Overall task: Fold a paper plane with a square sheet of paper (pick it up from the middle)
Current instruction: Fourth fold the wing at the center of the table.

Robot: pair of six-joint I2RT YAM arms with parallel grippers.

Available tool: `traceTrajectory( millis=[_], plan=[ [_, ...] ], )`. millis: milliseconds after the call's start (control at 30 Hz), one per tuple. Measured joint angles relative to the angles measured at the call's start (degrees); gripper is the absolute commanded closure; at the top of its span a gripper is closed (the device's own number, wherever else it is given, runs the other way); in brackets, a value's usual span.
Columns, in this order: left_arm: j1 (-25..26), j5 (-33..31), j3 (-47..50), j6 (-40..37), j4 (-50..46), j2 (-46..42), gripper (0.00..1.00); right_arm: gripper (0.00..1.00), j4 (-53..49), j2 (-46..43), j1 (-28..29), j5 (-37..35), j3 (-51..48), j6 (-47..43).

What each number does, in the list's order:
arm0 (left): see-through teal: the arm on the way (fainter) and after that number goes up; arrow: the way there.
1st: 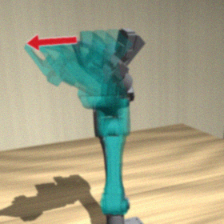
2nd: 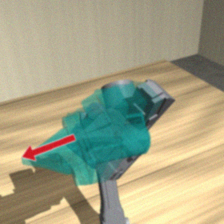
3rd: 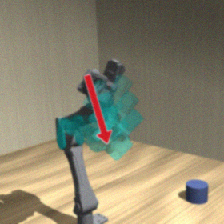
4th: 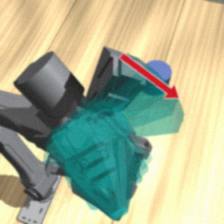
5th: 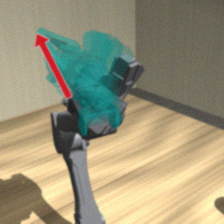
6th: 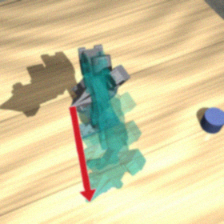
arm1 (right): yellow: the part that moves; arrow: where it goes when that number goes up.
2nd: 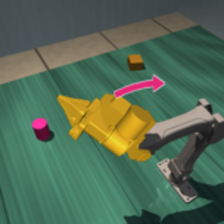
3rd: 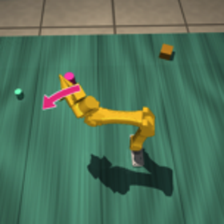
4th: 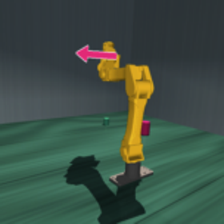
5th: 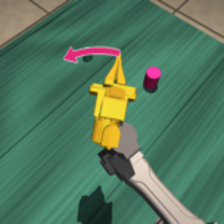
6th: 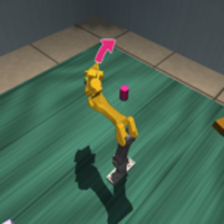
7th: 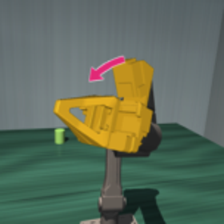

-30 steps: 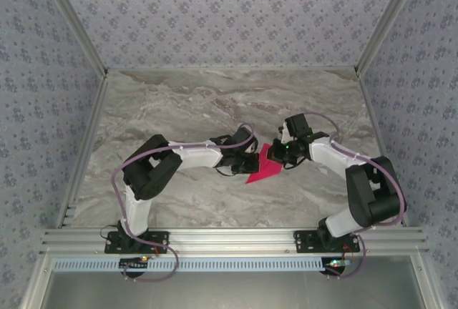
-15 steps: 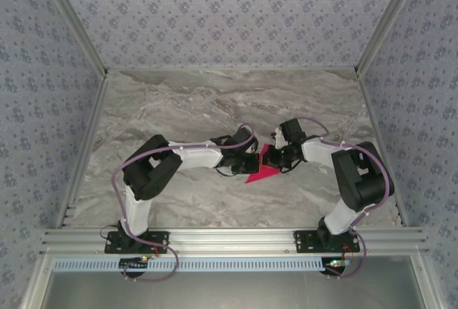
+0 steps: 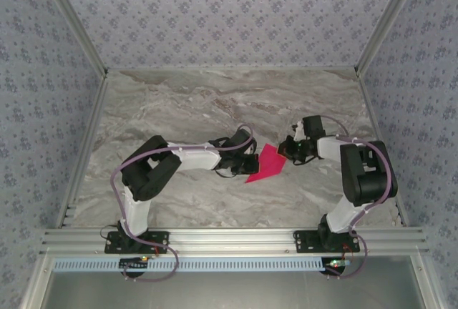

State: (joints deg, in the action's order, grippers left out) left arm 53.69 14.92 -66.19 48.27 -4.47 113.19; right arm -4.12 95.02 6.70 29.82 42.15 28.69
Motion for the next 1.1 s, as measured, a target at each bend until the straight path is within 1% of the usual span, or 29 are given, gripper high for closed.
traceTrajectory(
  millis=[100,267,433,533,600,733,833,900,1100],
  plan=[
    [0.0,-0.13,0.04,-0.04,-0.04,-0.09,1.0,0.99,1.62,-1.6,1.07,-0.15,-0.85,0.02],
    [0.11,-0.68,2.45,-0.31,-1.03,-2.27,1.0,0.99,3.17,-4.92,7.48,0.2,-3.61,0.66],
    [0.11,-1.22,5.86,-0.44,-2.78,-5.42,1.0,0.99,3.1,-4.98,13.86,0.2,-4.15,1.36],
    [0.11,-1.33,7.52,-0.42,-3.26,-6.93,1.0,0.99,3.1,-4.22,15.72,0.22,-4.15,1.49],
    [0.11,-1.46,8.22,-0.42,-3.3,-7.48,1.0,0.99,3.08,-2.91,15.56,-0.04,-4.15,1.38],
    [0.11,-1.46,8.72,-0.42,-2.95,-7.72,1.0,0.99,3.08,-0.83,13.4,2.58,-3.5,1.31],
    [0.11,-1.49,9.2,-0.42,-2.32,-7.89,1.0,0.99,3.41,-0.5,9.33,3.82,-3.54,1.92],
    [0.11,-1.49,9.53,-0.39,-1.77,-8.04,1.0,0.99,3.78,-0.55,5.75,3.41,-3.54,2.78],
    [0.11,-1.46,9.73,-0.37,-1.49,-8.11,1.0,0.99,3.45,-1.51,1.6,-0.59,-3.15,4.44]
  ],
)
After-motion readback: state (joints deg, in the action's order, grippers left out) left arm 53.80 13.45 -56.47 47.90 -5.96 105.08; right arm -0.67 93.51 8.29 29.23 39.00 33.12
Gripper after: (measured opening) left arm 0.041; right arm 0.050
